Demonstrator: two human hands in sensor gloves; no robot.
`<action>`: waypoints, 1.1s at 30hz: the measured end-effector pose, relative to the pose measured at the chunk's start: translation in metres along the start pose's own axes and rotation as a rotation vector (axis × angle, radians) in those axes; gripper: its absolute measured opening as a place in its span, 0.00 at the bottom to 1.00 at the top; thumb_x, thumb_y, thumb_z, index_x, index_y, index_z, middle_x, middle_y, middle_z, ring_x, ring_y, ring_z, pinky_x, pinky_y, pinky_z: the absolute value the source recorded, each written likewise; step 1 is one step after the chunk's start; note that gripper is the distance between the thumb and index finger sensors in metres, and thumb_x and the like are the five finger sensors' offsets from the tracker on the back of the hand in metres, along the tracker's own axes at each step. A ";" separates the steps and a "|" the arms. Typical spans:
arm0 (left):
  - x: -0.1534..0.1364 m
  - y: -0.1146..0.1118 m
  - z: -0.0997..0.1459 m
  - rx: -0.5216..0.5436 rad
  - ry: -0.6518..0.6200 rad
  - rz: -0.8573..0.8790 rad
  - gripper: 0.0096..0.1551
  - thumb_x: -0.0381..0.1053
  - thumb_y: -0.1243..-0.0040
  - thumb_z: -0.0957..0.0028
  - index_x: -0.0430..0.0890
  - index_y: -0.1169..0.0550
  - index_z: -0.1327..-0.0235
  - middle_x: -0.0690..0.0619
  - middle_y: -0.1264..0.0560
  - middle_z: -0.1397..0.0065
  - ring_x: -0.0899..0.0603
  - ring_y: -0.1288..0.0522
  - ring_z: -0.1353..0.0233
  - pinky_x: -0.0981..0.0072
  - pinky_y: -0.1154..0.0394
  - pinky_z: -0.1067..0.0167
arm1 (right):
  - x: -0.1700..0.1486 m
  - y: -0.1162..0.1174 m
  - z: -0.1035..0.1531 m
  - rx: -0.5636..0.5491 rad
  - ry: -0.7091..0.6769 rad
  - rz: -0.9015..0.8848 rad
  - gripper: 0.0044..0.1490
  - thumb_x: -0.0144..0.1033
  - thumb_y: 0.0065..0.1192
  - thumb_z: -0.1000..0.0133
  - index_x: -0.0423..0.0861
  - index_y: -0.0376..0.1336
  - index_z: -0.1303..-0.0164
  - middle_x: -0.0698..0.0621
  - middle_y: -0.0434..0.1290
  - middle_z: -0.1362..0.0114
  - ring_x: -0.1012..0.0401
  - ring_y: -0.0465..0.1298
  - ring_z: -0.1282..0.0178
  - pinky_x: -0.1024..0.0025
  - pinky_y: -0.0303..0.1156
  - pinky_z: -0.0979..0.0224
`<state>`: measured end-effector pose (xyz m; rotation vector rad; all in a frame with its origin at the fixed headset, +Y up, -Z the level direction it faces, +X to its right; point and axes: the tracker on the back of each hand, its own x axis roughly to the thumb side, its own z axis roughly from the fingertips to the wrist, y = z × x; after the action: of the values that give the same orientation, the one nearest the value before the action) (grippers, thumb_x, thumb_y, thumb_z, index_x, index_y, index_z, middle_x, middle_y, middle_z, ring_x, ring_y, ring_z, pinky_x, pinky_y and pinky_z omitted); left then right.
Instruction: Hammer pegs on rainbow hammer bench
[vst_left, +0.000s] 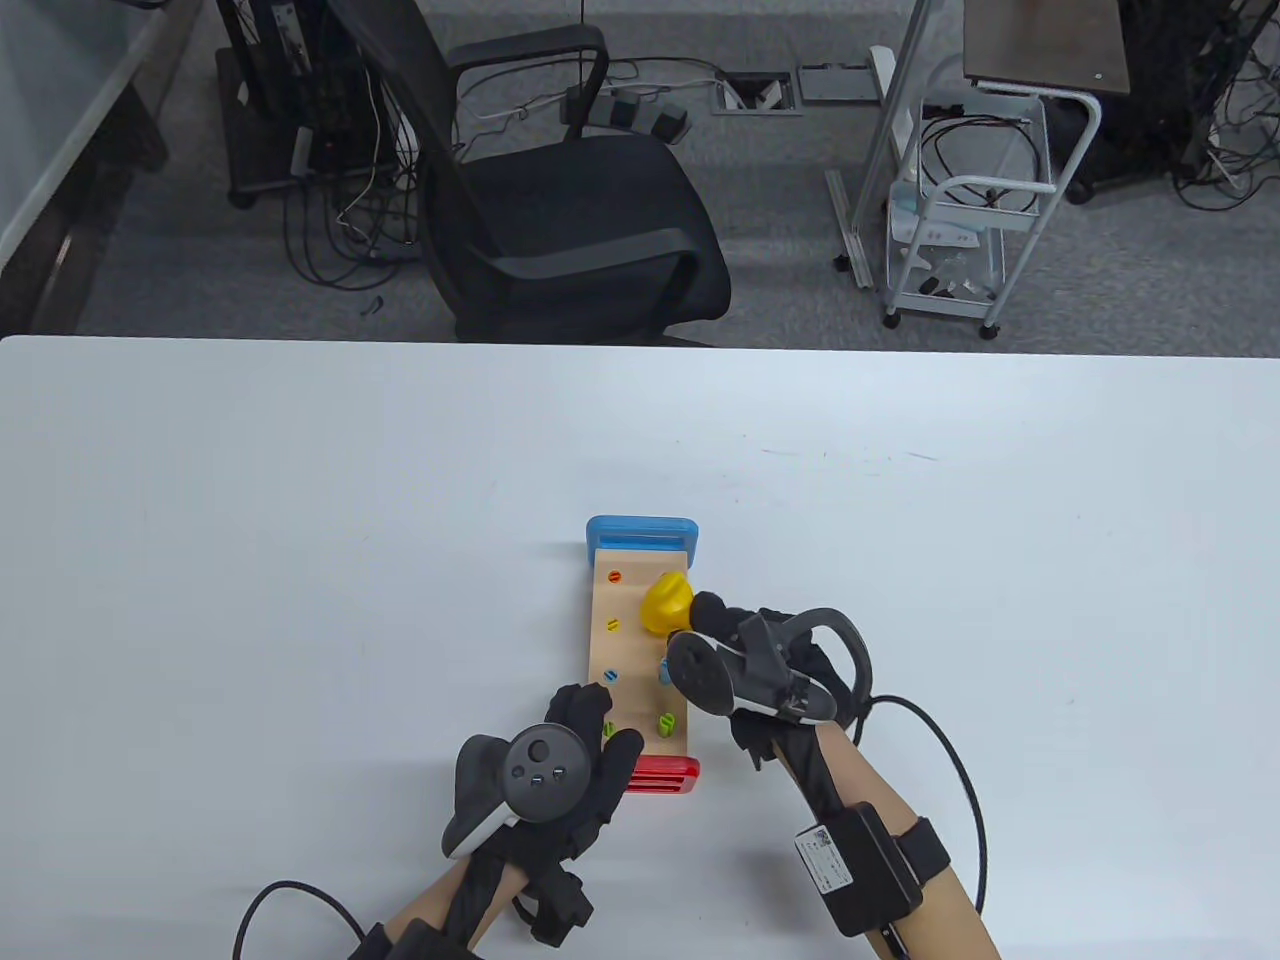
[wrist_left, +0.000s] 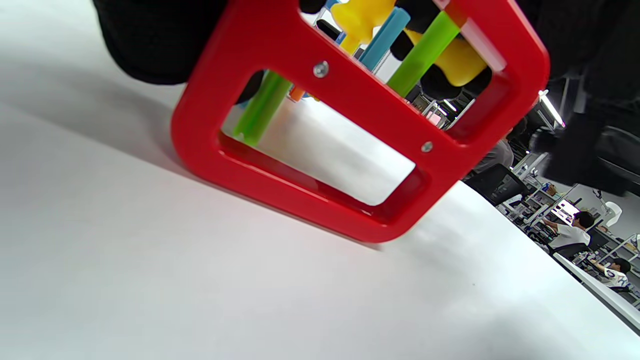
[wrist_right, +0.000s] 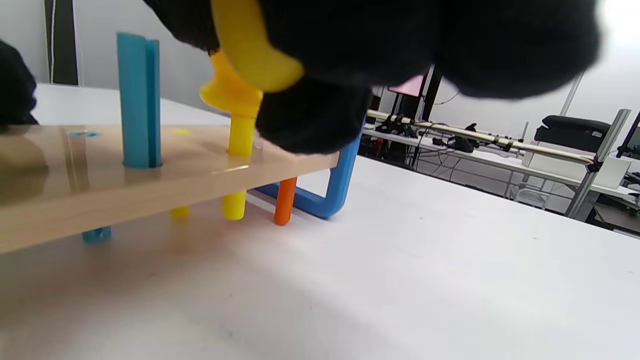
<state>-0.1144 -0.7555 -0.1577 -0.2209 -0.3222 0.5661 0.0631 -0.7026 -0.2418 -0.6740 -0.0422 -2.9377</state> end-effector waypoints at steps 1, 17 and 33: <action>0.000 0.000 0.000 -0.001 0.000 -0.001 0.54 0.65 0.72 0.36 0.22 0.48 0.18 0.10 0.43 0.21 0.25 0.22 0.33 0.36 0.23 0.38 | 0.000 -0.001 0.002 0.053 0.038 -0.007 0.40 0.51 0.40 0.33 0.30 0.60 0.27 0.45 0.81 0.51 0.61 0.78 0.70 0.56 0.80 0.55; 0.000 0.000 0.000 0.000 0.000 -0.003 0.54 0.66 0.72 0.36 0.21 0.48 0.18 0.10 0.43 0.21 0.25 0.22 0.33 0.36 0.23 0.38 | -0.009 0.005 -0.001 0.027 0.064 -0.085 0.40 0.49 0.41 0.33 0.28 0.60 0.27 0.43 0.81 0.52 0.60 0.78 0.71 0.54 0.80 0.55; 0.000 0.000 -0.001 0.003 0.001 -0.004 0.54 0.66 0.72 0.36 0.21 0.47 0.18 0.10 0.43 0.21 0.26 0.22 0.33 0.36 0.23 0.38 | 0.001 -0.002 0.002 0.043 0.029 0.009 0.40 0.50 0.41 0.33 0.29 0.61 0.27 0.44 0.81 0.52 0.61 0.78 0.71 0.55 0.80 0.56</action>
<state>-0.1142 -0.7557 -0.1581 -0.2178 -0.3212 0.5622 0.0631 -0.7003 -0.2396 -0.6238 -0.0993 -2.9286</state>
